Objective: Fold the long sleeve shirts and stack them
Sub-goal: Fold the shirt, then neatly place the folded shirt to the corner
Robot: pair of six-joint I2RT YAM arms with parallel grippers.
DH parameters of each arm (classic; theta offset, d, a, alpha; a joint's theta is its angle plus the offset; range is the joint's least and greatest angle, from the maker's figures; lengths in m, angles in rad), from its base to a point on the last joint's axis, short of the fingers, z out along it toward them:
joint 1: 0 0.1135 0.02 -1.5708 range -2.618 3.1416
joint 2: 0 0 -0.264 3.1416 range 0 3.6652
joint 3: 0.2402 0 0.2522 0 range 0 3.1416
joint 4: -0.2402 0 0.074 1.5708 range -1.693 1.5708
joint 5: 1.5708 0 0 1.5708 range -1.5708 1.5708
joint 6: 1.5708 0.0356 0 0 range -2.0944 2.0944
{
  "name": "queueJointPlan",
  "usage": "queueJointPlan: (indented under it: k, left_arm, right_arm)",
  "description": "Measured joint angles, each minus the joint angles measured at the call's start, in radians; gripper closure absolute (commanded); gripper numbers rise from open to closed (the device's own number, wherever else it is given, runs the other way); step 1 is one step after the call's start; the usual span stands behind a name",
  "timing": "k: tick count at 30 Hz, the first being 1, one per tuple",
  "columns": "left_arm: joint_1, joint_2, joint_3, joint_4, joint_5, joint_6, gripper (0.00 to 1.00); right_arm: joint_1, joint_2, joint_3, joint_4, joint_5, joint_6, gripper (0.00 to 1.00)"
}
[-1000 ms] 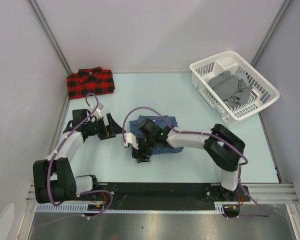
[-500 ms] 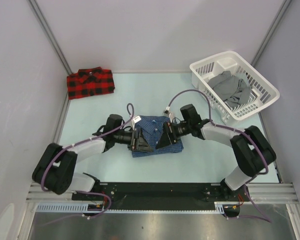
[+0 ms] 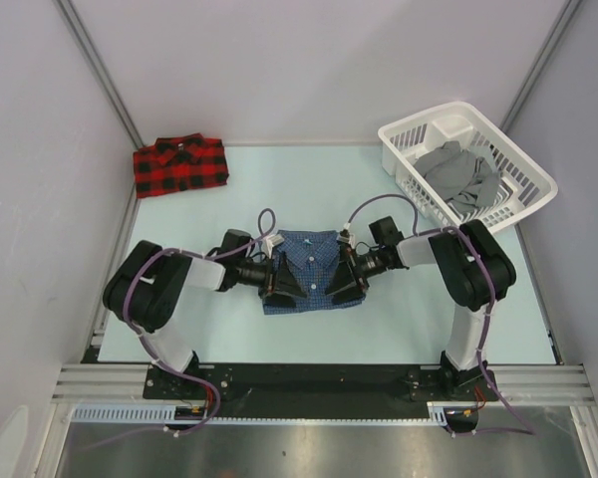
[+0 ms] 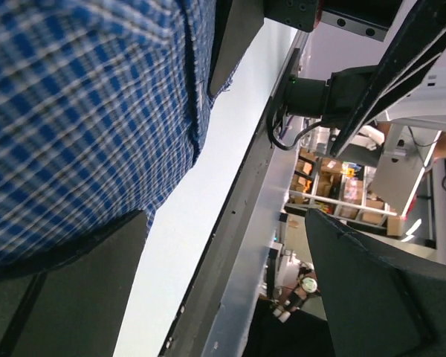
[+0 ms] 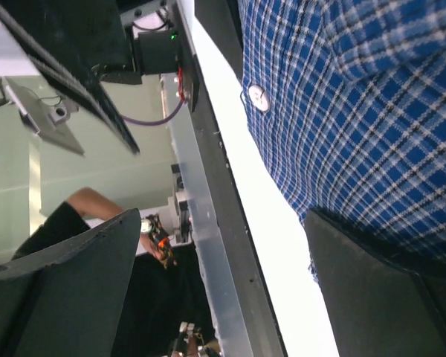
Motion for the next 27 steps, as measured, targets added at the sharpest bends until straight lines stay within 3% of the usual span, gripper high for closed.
queueJointPlan:
  k: [7, 12, 17, 20, 21, 23, 27]
  left_arm:
    - [0.081, -0.019, 0.023, -0.183, 0.024, 0.066, 0.03]
    - [0.218, -0.077, 0.047, -0.438, 0.005, 0.209, 0.03]
    - [0.347, -0.207, 0.083, -0.597, 0.003, 0.338, 0.02]
    - [0.383, -0.335, 0.099, -0.581, -0.004, 0.323, 0.02]
    - [0.394, -0.379, 0.098, -0.562, -0.011, 0.289, 0.02]
    - [0.438, -0.458, 0.081, -0.486, -0.049, 0.198, 0.02]
    - [0.504, -0.508, 0.034, -0.422, -0.161, 0.06, 0.0]
  right_arm:
    - [-0.069, 0.036, 0.068, -0.259, -0.046, -0.218, 0.02]
    - [-0.107, 0.04, 0.138, -0.465, 0.019, -0.343, 0.04]
    - [-0.086, -0.008, 0.213, -0.604, 0.117, -0.41, 0.14]
    - [-0.021, -0.098, 0.256, -0.602, 0.177, -0.403, 0.27]
    - [0.018, -0.131, 0.276, -0.587, 0.209, -0.402, 0.37]
    - [0.127, -0.179, 0.331, -0.54, 0.299, -0.408, 0.46]
    - [0.345, -0.188, 0.419, -0.452, 0.494, -0.483, 0.53]
